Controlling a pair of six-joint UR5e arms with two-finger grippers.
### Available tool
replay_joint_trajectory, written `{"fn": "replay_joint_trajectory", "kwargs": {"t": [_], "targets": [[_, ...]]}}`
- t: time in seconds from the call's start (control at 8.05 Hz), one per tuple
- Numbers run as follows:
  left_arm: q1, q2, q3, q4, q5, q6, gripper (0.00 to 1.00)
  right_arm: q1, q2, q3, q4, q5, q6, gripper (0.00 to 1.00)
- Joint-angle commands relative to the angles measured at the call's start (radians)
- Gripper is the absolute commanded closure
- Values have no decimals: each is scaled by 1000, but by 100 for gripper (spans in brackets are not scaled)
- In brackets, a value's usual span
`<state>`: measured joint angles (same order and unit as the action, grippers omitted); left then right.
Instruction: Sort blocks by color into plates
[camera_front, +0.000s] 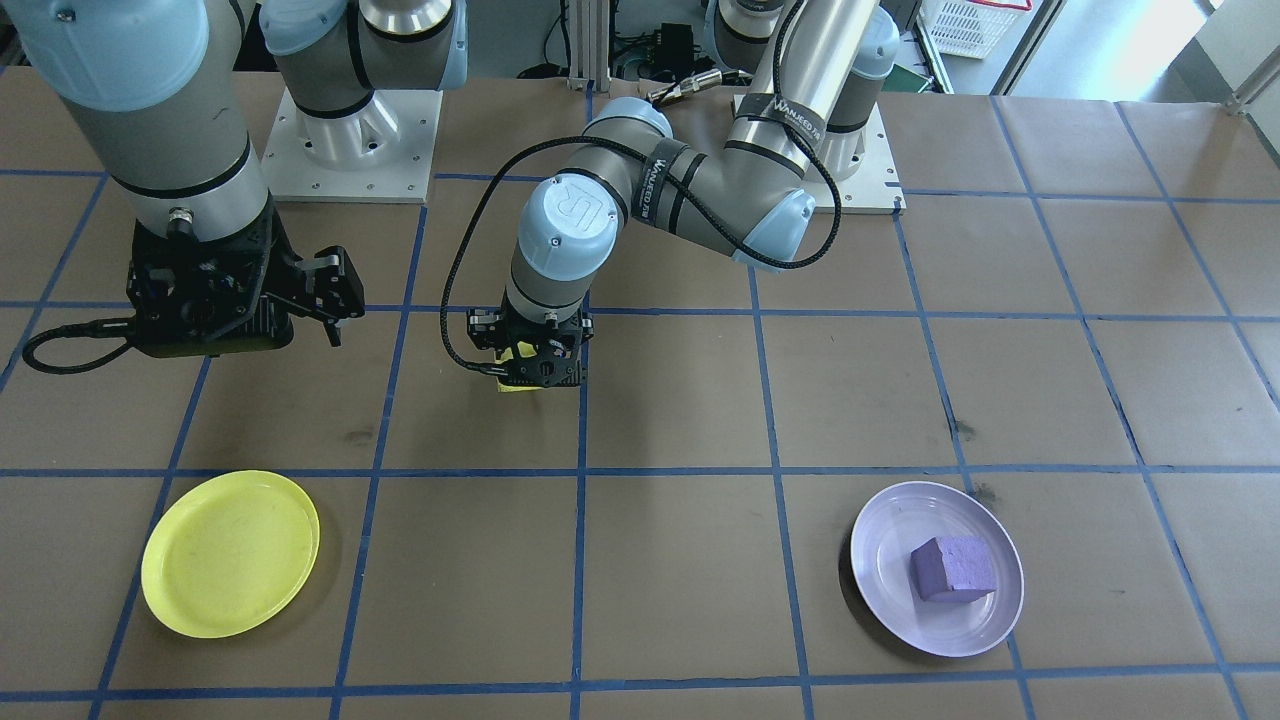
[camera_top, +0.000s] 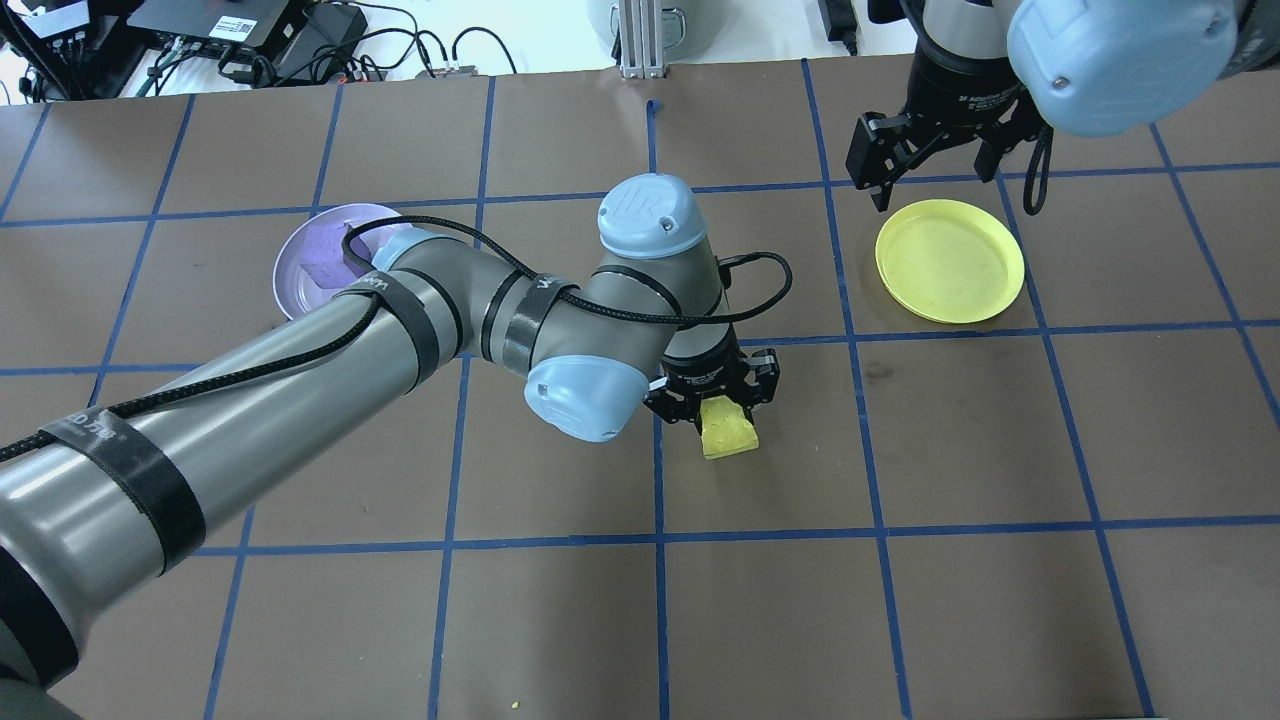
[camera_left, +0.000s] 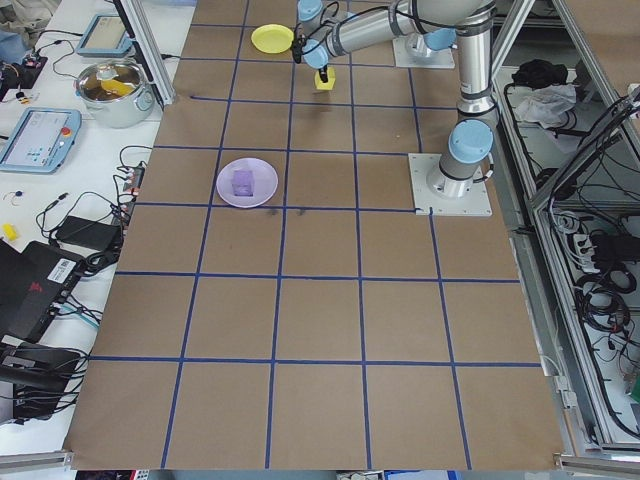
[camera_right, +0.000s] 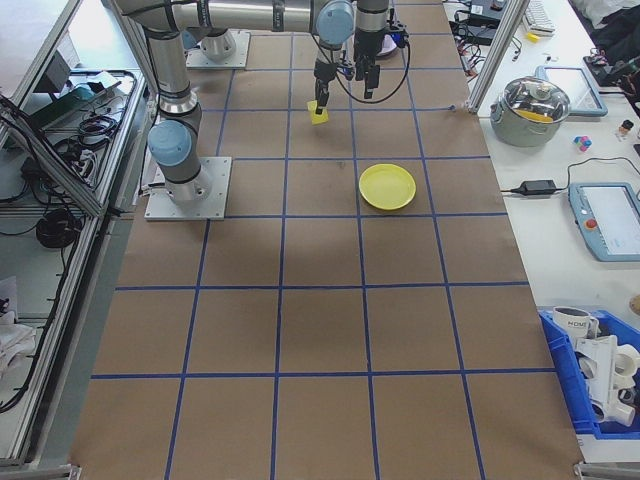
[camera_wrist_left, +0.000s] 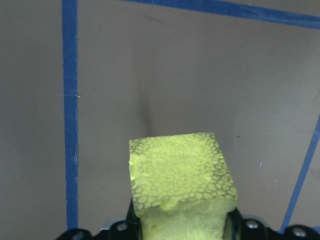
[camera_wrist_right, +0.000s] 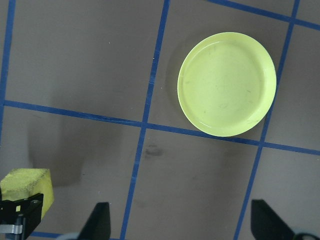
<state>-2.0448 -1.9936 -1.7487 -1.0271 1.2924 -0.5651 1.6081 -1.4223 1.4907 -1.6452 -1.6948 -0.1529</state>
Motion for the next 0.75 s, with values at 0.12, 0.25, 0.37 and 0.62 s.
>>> {"fn": "replay_joint_trajectory", "kwargs": {"t": [0.12, 0.25, 0.37, 0.62], "targets": [[-32, -4, 1, 91, 51, -71, 0, -2, 5, 0, -12, -85, -5, 0], [-32, 5, 6, 93, 59, -62, 0, 0, -1, 2, -8, -82, -4, 0], [-20, 36, 9, 76, 57, -11, 0, 1, -1, 3, -10, -92, 1, 0], [122, 163, 26, -102, 54, 231, 0, 3, -7, 0, -8, -83, 13, 0]]}}
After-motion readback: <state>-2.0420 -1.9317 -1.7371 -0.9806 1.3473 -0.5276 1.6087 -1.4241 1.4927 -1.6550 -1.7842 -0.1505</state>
